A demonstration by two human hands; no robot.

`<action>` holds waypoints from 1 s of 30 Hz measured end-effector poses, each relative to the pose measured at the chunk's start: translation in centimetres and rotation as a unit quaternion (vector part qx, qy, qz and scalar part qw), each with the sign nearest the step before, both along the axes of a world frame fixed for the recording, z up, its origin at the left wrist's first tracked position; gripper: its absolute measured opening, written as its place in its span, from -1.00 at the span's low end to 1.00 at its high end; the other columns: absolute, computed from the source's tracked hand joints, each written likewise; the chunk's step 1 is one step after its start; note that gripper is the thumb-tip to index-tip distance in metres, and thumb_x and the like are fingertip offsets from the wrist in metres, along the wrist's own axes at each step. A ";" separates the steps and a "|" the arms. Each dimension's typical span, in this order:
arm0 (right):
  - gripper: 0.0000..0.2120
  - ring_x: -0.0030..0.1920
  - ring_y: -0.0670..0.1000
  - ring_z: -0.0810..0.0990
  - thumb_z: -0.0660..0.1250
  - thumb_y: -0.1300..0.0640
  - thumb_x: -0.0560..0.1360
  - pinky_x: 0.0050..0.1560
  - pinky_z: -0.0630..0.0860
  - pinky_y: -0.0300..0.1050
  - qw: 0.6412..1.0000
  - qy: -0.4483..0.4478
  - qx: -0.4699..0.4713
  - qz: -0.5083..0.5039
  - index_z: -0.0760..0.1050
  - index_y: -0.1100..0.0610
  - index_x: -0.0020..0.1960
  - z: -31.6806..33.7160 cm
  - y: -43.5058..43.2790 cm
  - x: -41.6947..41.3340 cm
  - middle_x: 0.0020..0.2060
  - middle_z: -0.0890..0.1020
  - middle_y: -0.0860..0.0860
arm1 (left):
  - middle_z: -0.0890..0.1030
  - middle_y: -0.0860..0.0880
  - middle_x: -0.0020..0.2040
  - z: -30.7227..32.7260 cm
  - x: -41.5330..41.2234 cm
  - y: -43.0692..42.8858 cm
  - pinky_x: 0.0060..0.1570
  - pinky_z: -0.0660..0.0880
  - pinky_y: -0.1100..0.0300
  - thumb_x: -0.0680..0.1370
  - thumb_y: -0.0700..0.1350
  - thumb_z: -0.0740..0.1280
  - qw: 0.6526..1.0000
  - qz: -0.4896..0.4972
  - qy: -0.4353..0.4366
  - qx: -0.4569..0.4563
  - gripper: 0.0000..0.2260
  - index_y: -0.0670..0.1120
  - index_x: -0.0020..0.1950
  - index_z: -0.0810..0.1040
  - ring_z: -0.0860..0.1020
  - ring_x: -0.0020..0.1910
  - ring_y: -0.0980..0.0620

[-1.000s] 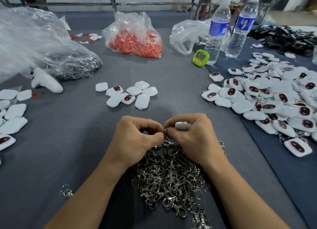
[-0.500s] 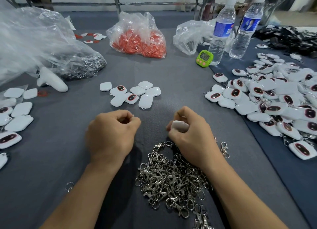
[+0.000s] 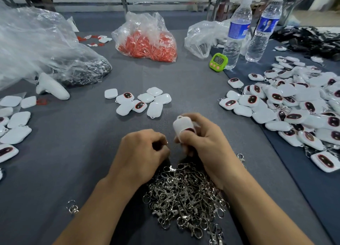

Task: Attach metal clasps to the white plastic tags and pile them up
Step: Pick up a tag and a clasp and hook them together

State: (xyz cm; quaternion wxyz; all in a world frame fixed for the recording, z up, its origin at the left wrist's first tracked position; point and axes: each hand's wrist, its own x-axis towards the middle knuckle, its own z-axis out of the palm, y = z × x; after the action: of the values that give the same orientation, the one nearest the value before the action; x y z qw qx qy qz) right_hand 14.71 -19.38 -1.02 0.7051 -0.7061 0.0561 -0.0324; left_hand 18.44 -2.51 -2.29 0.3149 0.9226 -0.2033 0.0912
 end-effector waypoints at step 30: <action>-0.92 -0.46 -0.15 0.43 0.49 0.08 0.51 -0.44 0.33 -0.37 0.967 -0.048 -0.234 -0.083 0.61 -0.07 -0.07 -1.4 -0.4 0.2 -0.44 0.58 -0.13 | 0.60 0.21 -0.34 -0.1 0.5 0.3 -0.31 0.36 0.32 0.38 0.07 0.42 0.998 -0.052 0.040 -0.015 -0.88 0.19 -0.11 0.70 0.55 -0.27 0.20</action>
State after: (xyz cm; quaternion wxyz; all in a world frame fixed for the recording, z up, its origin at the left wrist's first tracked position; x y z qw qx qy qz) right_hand 14.87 -19.79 -2.44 0.5165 -0.8422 0.0720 -0.1369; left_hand 18.92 -2.18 -2.41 0.3407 0.9090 -0.2367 0.0407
